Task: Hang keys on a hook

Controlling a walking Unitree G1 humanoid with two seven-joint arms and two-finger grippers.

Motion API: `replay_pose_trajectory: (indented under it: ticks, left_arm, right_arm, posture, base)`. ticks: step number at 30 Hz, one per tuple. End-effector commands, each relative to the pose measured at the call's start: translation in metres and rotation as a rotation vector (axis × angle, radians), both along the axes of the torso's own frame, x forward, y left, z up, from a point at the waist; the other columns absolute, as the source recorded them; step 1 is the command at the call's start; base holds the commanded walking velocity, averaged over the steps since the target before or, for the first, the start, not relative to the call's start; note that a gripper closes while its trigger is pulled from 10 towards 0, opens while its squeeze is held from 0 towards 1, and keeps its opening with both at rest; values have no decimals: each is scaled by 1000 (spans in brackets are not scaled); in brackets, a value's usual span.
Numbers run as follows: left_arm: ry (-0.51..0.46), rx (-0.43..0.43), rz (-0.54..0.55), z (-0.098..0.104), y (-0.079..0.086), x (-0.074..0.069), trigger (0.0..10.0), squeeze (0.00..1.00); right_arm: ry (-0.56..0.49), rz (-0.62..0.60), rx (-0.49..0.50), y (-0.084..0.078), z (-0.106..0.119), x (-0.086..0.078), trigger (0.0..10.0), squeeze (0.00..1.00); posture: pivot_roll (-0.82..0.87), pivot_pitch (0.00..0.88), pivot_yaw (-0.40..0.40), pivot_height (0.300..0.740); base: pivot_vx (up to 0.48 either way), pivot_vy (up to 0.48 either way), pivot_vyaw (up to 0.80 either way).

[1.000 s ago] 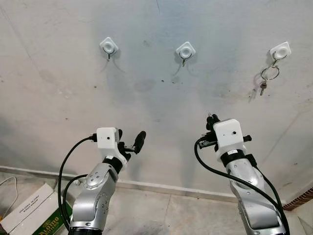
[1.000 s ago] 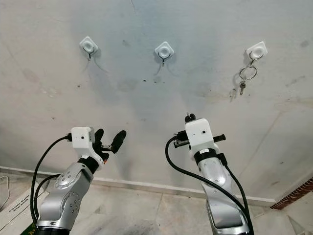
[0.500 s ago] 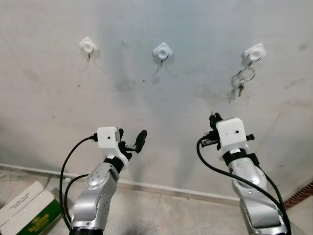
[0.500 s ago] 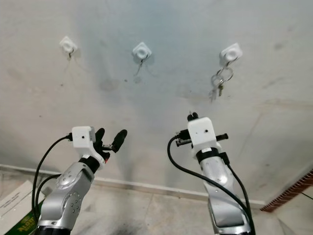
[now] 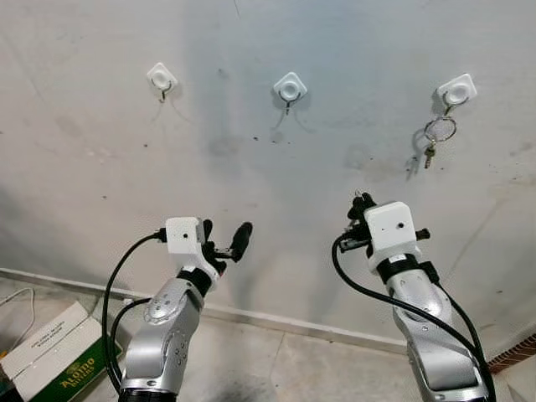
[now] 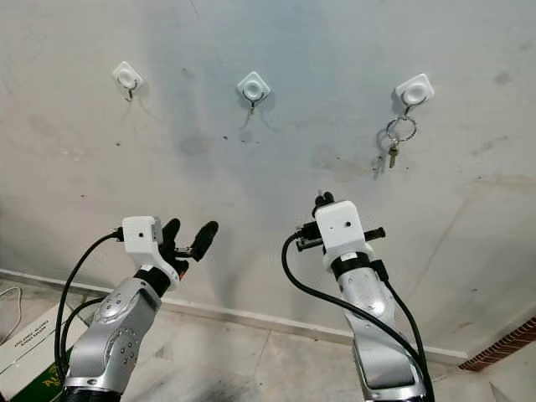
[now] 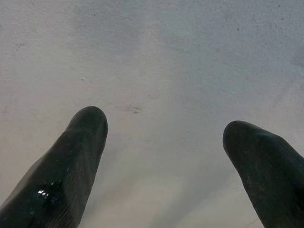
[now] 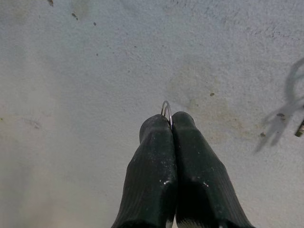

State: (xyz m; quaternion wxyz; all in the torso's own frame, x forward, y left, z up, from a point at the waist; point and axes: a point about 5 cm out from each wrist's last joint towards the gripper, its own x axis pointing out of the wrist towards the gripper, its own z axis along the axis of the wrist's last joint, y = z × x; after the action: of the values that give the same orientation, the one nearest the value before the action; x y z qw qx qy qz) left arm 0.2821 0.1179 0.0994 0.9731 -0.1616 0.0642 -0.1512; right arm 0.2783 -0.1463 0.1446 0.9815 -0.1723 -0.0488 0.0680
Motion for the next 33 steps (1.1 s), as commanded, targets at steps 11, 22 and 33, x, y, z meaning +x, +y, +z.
replay_pose_trajectory:
  ticks: [11, 22, 33]
  left_arm:
    - [-2, 6, 0, 0, 1, 0, 10000, 0]
    - [-3, 14, -1, 2, 3, -5, 10000, 0]
    - [21, 68, 15, -2, 15, -27, 10000, 0]
  right_arm:
    - [-23, 12, 2, 2, 6, 0, 10000, 0]
    - [-17, 17, 4, -1, 4, -7, 10000, 0]
    - [14, 19, 3, -5, -4, -21, 10000, 0]
  posture:
    - [-108, 0, 61, 740]
    - [-107, 0, 63, 740]
    - [-97, 0, 71, 740]
  base:
    - [266, 0, 0]
    - [289, 0, 0]
    - [50, 0, 0]
